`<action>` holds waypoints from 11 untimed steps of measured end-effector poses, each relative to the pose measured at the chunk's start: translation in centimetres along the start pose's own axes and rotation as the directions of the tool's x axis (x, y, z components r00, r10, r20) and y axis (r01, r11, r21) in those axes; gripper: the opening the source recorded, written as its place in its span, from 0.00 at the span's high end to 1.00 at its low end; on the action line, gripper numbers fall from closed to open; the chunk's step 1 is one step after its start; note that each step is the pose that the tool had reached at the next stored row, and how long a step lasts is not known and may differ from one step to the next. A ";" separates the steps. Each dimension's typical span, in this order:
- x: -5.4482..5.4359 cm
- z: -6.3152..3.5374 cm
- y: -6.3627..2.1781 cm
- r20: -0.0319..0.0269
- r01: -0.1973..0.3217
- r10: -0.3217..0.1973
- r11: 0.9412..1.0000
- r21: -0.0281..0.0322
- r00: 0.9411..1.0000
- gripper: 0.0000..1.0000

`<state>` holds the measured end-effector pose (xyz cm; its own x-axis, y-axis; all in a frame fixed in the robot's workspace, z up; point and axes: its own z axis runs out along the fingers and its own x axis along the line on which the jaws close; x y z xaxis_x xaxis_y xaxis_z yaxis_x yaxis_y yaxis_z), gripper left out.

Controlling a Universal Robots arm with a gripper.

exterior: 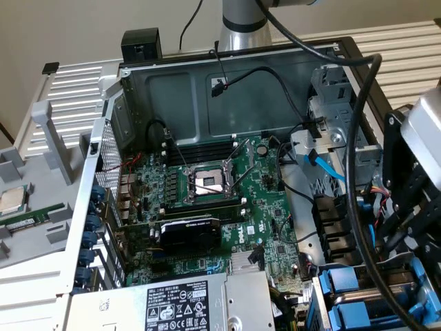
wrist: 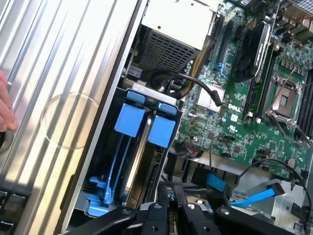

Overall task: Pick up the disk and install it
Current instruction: 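Insert the first disk wire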

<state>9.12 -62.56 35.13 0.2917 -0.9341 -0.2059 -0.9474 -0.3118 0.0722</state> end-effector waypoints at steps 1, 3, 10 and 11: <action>-0.2 0.02 -0.06 -0.013 -0.002 0.002 1.000 -0.004 1.000 0.84; -0.6 0.05 -0.16 -0.042 -0.006 0.006 1.000 -0.013 0.999 0.84; -1.9 0.19 -0.55 -0.144 -0.023 0.017 0.999 -0.042 0.989 0.84; -2.0 0.22 -0.59 -0.161 -0.026 0.018 0.999 -0.047 0.987 0.84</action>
<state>9.05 -60.44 35.29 0.2917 -0.9554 -0.0452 -0.9474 -0.2952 0.1236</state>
